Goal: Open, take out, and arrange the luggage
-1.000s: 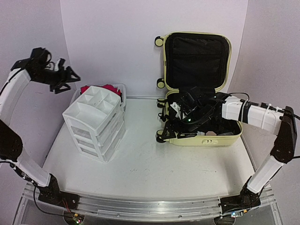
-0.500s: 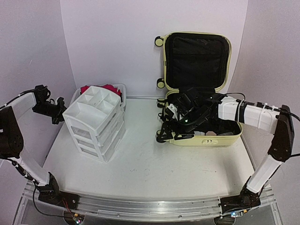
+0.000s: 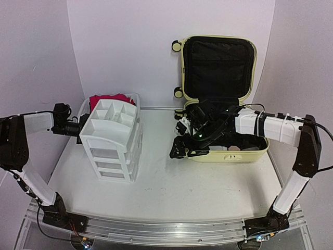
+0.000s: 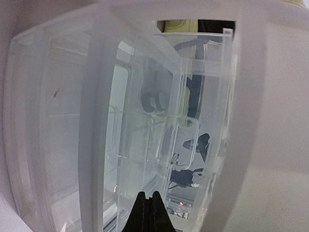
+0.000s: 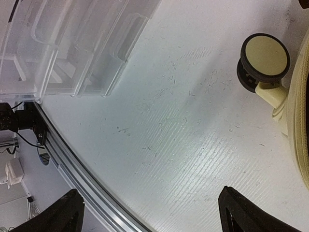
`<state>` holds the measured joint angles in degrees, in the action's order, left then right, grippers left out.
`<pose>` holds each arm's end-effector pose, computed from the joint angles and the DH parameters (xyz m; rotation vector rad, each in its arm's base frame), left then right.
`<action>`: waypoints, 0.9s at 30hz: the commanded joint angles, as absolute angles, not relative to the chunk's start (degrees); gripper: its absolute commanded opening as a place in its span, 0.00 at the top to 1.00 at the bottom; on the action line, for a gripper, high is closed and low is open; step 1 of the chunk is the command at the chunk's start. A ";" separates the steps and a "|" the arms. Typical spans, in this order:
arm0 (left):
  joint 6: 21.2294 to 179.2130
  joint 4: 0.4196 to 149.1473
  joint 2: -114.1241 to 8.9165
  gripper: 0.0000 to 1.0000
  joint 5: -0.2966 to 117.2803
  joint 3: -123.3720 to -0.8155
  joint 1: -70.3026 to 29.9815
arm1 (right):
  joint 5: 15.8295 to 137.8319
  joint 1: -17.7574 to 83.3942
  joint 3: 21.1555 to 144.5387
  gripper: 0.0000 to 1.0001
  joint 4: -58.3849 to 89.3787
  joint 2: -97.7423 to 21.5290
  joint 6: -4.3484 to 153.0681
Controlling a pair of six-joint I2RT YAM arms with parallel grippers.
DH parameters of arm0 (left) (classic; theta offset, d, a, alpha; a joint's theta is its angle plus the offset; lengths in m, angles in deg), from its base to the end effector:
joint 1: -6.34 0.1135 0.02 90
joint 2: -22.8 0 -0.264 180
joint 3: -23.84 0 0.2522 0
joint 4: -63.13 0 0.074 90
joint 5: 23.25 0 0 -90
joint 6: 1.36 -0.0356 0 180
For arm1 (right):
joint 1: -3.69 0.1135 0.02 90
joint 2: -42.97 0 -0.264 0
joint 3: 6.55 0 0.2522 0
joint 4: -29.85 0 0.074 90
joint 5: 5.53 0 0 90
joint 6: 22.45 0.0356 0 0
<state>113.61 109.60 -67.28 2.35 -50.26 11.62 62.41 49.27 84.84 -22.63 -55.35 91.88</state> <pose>0.3058 -0.0040 0.2288 -0.2703 2.4290 -1.5999 0.2445 0.2686 0.2522 -0.6602 2.7130 0.8823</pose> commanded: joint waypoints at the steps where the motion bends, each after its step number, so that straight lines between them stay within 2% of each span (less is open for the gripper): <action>1: 122.29 97.23 -67.47 1.00 -0.98 -47.11 6.99 | 61.93 49.51 87.36 0.02 -20.65 -55.38 92.36; 9: 122.75 94.16 -68.35 0.95 -1.11 -45.99 6.72 | 61.71 49.56 87.39 0.02 -20.65 -55.49 92.35; 13: 121.37 94.59 -62.32 0.93 2.69 -41.82 14.10 | 62.39 49.52 86.85 0.02 -20.86 -54.25 92.39; 18: 118.40 98.48 -58.76 0.81 9.91 -39.70 19.10 | 63.10 49.57 86.11 0.02 -21.08 -53.65 92.14; 22: 122.29 91.48 -66.18 0.87 4.84 -37.90 17.38 | 62.32 49.53 86.88 0.02 -21.13 -54.53 92.23; 24: 121.96 90.16 -69.06 0.98 3.66 -38.31 16.83 | 61.91 49.56 87.17 0.02 -21.13 -54.67 92.33; 27: 121.69 88.80 -73.86 1.00 -0.54 -40.56 15.23 | 62.17 49.60 86.85 0.02 -21.08 -54.28 92.40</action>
<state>121.70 92.92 -69.55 4.95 -38.87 16.71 62.58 49.27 84.84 -22.37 -55.39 92.06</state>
